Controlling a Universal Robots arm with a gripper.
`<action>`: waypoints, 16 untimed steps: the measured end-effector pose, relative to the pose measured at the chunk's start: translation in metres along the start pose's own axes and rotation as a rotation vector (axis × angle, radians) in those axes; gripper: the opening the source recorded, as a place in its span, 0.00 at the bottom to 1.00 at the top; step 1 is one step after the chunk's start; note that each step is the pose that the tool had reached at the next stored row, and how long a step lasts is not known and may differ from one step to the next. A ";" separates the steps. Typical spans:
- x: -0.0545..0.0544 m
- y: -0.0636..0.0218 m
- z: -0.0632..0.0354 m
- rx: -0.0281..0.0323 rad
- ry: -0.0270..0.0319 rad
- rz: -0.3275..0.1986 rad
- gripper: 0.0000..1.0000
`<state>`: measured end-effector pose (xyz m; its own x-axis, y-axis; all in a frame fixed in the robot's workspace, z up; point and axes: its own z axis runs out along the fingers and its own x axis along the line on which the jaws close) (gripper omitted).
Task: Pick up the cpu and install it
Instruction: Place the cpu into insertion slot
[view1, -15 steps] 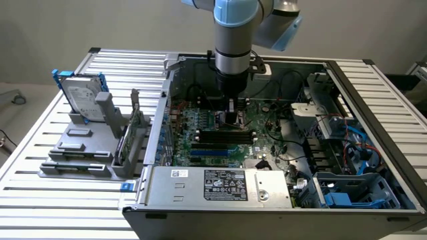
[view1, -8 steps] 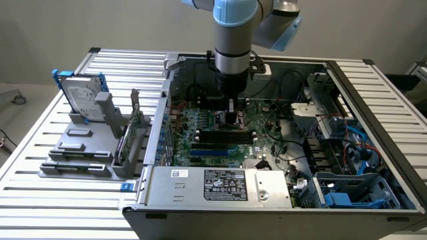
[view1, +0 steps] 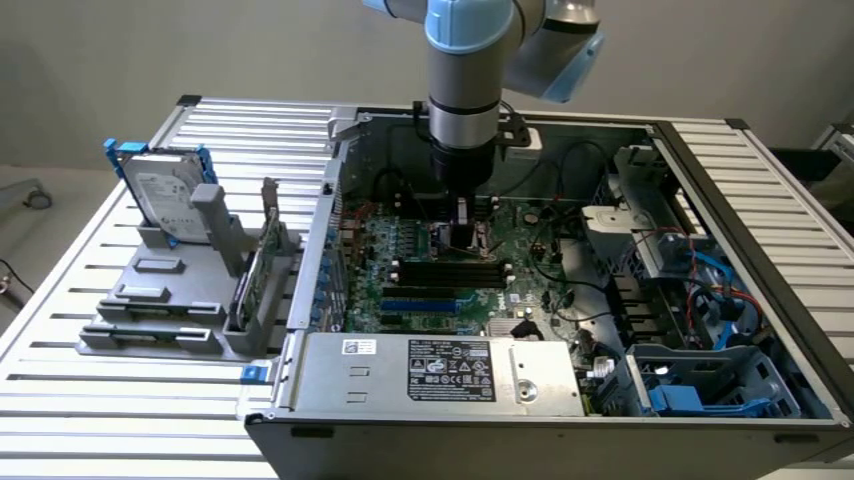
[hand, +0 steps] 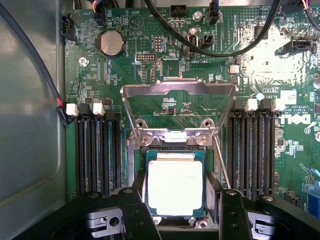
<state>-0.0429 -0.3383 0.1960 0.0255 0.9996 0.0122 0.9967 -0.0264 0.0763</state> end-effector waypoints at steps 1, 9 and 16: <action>0.000 -0.0002 0.0002 -0.0005 -0.0002 0.000 0.55; 0.001 -0.0017 0.0017 -0.0066 -0.0025 0.000 0.55; 0.001 -0.0022 0.0024 -0.0094 -0.0029 0.000 0.55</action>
<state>-0.0449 -0.3370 0.1935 0.0255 0.9996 0.0093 0.9960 -0.0262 0.0857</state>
